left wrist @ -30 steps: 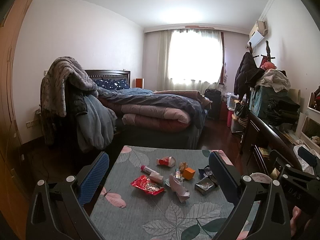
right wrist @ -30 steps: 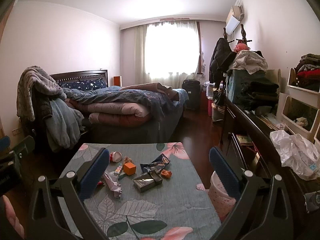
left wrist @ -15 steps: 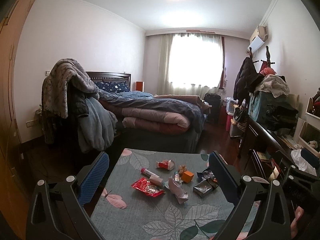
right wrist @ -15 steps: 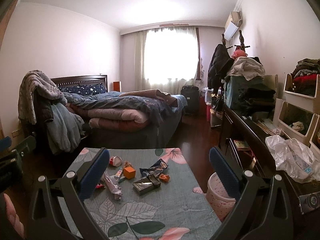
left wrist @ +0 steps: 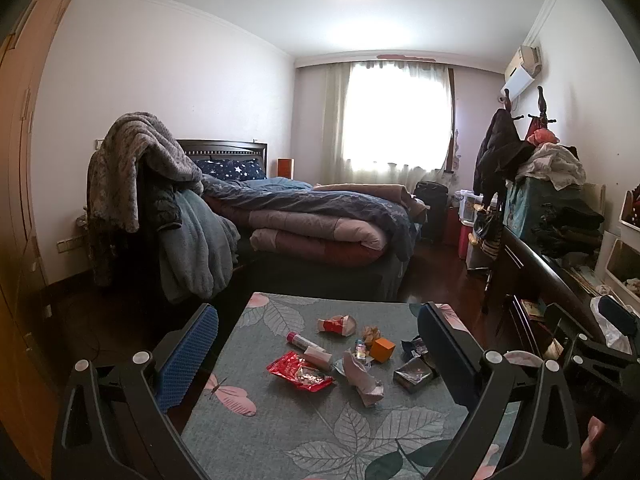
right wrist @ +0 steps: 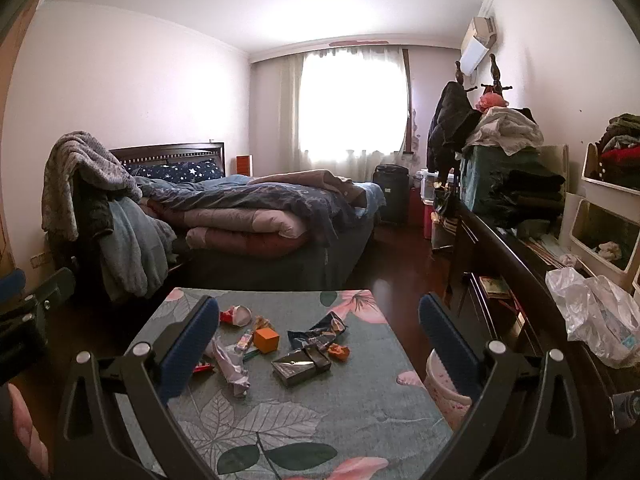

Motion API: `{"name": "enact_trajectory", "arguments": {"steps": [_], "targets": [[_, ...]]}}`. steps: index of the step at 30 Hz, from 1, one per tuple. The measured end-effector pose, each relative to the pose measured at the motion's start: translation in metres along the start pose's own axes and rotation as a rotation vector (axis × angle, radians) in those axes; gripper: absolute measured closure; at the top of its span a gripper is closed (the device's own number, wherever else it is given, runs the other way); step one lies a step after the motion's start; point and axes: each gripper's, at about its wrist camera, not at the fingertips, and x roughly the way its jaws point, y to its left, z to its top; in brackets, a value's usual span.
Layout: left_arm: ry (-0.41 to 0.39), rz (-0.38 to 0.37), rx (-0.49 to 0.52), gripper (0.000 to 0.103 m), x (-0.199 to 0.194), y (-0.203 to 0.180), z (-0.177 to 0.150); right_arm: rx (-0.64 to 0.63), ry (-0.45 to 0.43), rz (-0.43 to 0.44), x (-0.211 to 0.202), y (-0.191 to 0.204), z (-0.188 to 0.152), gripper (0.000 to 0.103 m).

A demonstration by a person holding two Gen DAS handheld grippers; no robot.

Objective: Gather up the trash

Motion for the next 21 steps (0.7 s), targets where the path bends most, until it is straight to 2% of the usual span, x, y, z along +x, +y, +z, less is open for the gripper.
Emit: {"name": "enact_trajectory", "arguments": {"steps": [21], "targets": [[0.007,-0.009,0.009,0.004,0.004,-0.005,-0.004,0.015,0.005,-0.019,0.005,-0.01,-0.003,0.003]]}}
